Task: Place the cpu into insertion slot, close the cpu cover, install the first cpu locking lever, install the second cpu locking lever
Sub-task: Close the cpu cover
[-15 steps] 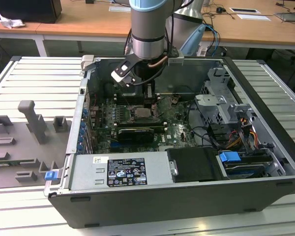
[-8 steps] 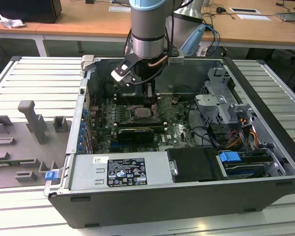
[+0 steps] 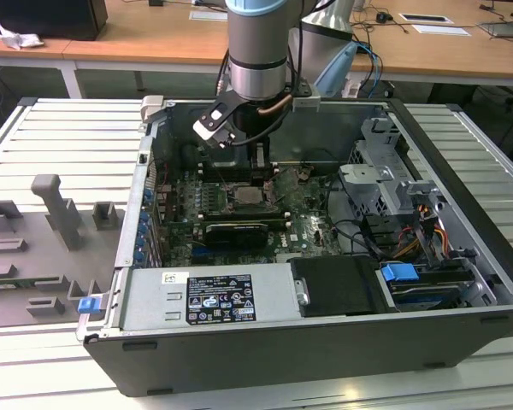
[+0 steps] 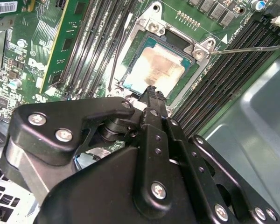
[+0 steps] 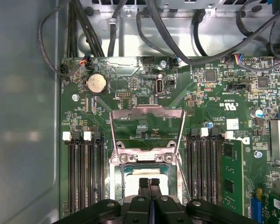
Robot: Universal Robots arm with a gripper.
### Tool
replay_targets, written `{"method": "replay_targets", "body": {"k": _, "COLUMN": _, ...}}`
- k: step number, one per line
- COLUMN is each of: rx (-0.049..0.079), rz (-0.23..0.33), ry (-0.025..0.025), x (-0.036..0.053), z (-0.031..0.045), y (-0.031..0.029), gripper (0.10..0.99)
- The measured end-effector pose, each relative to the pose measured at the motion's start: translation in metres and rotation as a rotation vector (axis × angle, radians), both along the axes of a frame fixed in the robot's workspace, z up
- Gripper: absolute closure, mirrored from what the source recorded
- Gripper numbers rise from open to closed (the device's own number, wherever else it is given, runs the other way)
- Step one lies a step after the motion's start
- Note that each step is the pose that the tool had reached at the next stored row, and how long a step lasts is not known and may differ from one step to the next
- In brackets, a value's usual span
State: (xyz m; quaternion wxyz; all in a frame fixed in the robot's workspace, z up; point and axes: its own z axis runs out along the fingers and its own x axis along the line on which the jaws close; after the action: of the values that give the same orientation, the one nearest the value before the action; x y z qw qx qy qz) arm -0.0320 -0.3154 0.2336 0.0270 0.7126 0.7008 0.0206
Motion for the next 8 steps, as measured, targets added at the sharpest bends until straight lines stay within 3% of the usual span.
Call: {"method": "replay_targets", "body": {"k": 8, "rx": -0.003, "rz": 0.000, "ry": 0.0000, "x": 0.0000, "z": 0.0015, "y": 0.0001, "gripper": 0.980}}
